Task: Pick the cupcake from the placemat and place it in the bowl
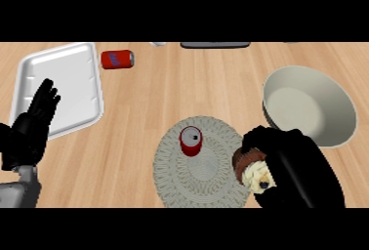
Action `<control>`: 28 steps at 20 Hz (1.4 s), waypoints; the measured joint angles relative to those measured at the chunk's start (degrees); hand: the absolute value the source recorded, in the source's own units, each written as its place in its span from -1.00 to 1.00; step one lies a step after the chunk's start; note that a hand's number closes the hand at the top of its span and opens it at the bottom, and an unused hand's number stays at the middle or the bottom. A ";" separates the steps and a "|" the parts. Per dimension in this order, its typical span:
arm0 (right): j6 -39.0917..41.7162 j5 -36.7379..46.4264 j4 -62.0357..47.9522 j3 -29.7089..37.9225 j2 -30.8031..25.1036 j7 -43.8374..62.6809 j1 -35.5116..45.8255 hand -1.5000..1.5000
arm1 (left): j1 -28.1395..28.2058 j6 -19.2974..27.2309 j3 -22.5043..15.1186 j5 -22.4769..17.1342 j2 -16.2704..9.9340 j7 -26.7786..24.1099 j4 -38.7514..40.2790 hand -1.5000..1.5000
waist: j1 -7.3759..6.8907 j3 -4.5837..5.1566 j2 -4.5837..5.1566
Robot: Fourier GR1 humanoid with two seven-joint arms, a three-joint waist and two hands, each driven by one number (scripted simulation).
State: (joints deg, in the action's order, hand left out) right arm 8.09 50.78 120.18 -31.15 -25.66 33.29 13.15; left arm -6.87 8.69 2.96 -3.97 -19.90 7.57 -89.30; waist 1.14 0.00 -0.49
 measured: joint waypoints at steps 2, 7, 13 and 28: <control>0.87 -2.61 4.23 3.95 -0.14 0.86 0.15 1.00 | -0.26 0.00 0.00 0.29 0.06 0.17 -0.05 0.00 | -0.16 0.00 0.12; 3.88 -10.32 10.47 16.32 -2.26 0.94 -1.34 1.00 | -0.76 -0.86 0.59 0.30 0.52 -0.79 1.20 0.00 | -0.49 0.01 0.32; 6.19 -19.19 2.28 28.18 -2.19 -4.02 3.33 1.00 | -1.46 -1.60 0.83 0.90 1.19 -0.17 0.89 0.00 | -1.15 0.00 0.50; -2.64 -18.17 -39.84 36.94 -0.70 -32.51 14.56 1.00 | -1.98 -3.23 2.01 2.46 2.46 0.08 1.15 0.00 | -1.80 -0.01 0.66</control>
State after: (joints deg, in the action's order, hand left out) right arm 5.45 32.60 80.35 5.78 -26.36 0.77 27.71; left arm -8.84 5.46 4.97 -1.52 -17.44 7.65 -88.15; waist -0.67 -0.01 0.17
